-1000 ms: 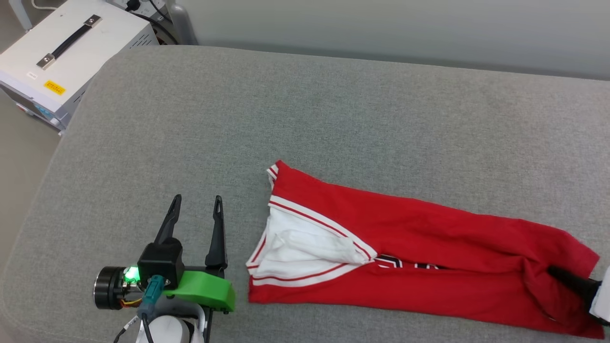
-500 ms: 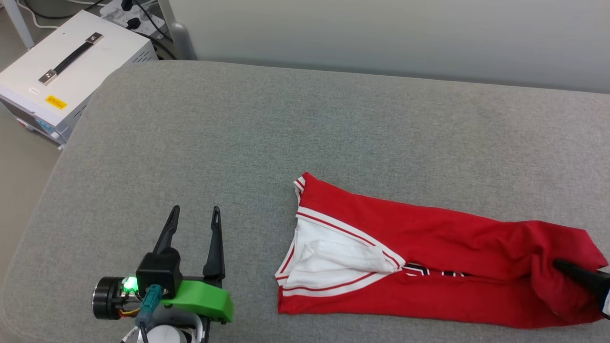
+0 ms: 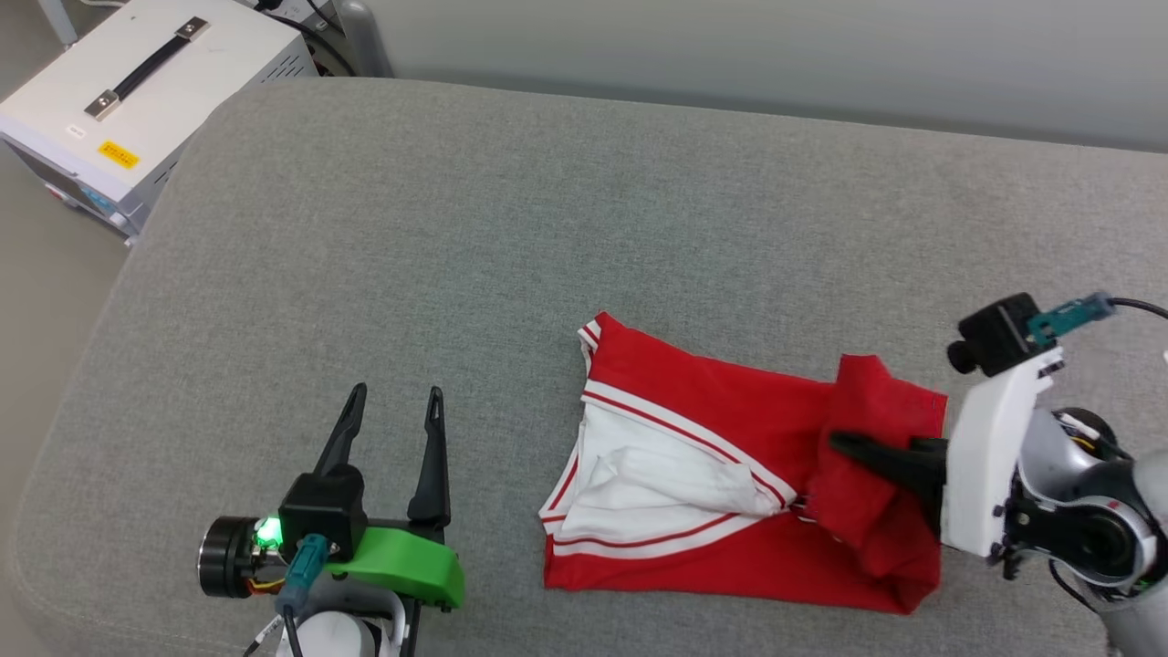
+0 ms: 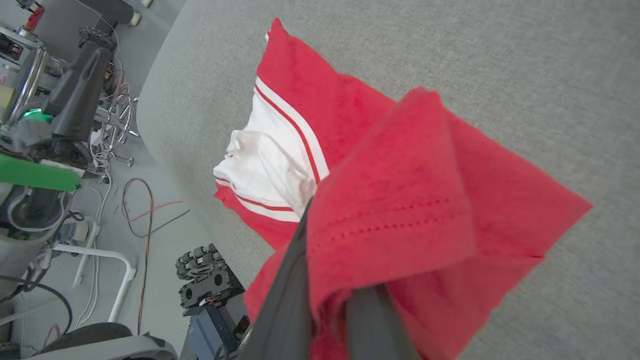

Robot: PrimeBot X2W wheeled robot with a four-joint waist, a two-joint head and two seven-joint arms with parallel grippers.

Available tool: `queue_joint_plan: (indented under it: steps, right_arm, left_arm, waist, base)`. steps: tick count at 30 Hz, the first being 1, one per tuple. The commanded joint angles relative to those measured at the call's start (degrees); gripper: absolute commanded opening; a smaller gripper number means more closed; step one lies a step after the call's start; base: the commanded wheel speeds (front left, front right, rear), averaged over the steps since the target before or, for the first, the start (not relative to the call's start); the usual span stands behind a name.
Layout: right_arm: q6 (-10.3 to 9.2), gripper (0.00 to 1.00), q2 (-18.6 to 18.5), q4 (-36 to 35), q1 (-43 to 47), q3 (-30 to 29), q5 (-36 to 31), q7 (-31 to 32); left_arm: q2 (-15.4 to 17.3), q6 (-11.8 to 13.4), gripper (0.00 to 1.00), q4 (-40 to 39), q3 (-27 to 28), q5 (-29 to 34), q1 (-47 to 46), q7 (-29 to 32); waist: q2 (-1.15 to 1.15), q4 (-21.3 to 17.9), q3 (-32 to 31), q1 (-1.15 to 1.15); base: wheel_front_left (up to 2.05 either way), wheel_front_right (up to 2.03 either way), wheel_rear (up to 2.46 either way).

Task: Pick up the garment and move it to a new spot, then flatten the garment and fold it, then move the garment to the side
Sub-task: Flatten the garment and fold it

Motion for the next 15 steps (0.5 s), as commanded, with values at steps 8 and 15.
queue_joint_plan:
  steps: [8, 15]
  right_arm:
    - [-0.03, 0.0, 6.7, 7.0, -10.9, 10.7, -4.0, -1.8]
    - [-0.03, 0.0, 10.8, 16.2, -17.0, 18.1, -7.2, -6.4]
  left_arm:
    - [-0.7, -0.5, 1.0, 0.2, -0.2, 0.9, -2.8, -0.3]
    - [-1.0, -0.5, 1.0, 0.5, -0.9, 0.7, -4.1, -0.3]
  waist:
    - [0.23, 1.8, 3.0, 0.0]
    - [0.23, 2.6, 4.8, 0.0]
  base:
    - [0.0, 0.0, 0.0]
    - [0.0, 0.0, 0.0]
